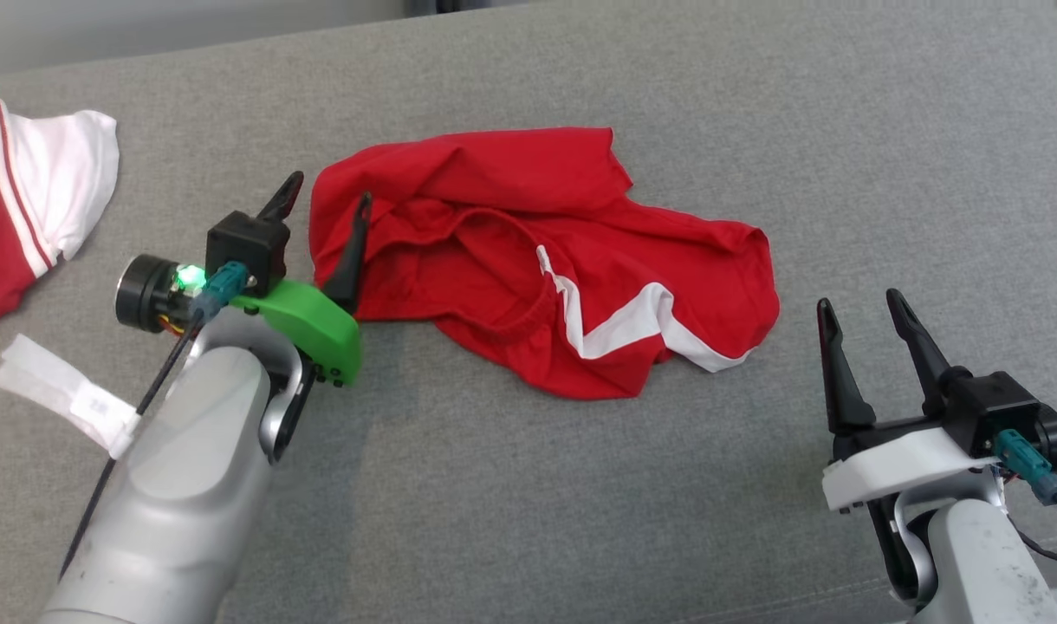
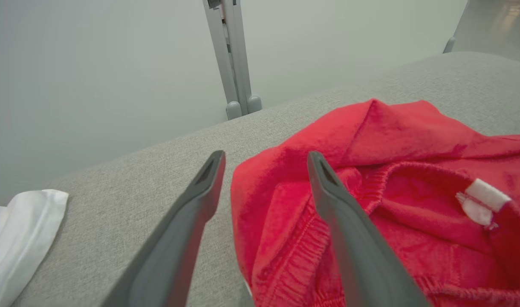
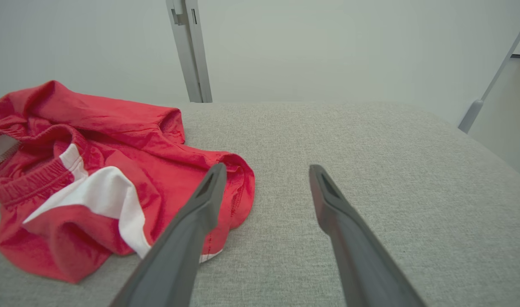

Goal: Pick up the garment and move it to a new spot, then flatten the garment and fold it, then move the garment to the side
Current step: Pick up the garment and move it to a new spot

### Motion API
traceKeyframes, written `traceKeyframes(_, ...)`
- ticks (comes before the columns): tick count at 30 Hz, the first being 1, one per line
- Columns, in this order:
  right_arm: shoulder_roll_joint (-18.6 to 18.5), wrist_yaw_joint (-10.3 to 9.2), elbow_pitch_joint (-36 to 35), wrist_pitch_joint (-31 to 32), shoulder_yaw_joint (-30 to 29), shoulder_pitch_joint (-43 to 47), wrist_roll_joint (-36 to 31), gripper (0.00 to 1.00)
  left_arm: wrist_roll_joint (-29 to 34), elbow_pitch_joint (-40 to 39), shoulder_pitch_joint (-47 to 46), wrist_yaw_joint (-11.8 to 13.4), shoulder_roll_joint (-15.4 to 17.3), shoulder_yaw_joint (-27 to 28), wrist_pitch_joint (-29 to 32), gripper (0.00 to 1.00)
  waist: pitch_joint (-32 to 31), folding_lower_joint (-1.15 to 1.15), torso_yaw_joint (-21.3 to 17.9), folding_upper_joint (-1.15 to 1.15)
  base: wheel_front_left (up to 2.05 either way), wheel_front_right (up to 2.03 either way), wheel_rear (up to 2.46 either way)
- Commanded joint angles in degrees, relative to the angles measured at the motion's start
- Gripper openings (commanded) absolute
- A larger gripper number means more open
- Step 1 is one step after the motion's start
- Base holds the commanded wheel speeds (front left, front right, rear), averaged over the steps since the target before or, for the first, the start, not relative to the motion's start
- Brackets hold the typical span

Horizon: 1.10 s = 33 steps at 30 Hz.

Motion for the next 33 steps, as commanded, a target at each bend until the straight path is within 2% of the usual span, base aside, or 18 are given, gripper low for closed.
traceKeyframes(1, -0.22, -0.02, 0.20, -0.28, -0.15, 1.08, -0.38, 1.00, 0.79, -1.64, 2.22, 0.36, 0.11, 1.18, -0.01, 1.00, -2.44, 0.00, 1.31, 0.00, 0.00, 0.00, 0.00)
traceKeyframes(16, -0.22, -0.02, 1.17, -0.28, -0.43, 6.30, -1.50, 1.00, 4.93, -16.60, 24.30, 0.32, -4.02, 14.57, -0.02, 1.00, -12.52, 0.00, 5.00, 0.00, 0.00, 0.00, 0.00)
traceKeyframes(27, -0.22, -0.02, 1.34, -0.28, 0.50, 9.12, -0.81, 1.00, 6.64, -24.10, 38.98, -0.34, -8.19, 23.68, -0.02, 1.00, -15.54, 0.00, 5.14, 0.00, 0.00, 0.00, 0.00)
traceKeyframes(33, -0.22, -0.02, 1.66, -0.28, 0.39, 10.53, -0.20, 1.00, 8.10, -26.91, 44.13, -0.80, -9.62, 25.71, -0.01, 1.00, -16.22, 0.00, 5.06, 0.00, 0.00, 0.00, 0.00)
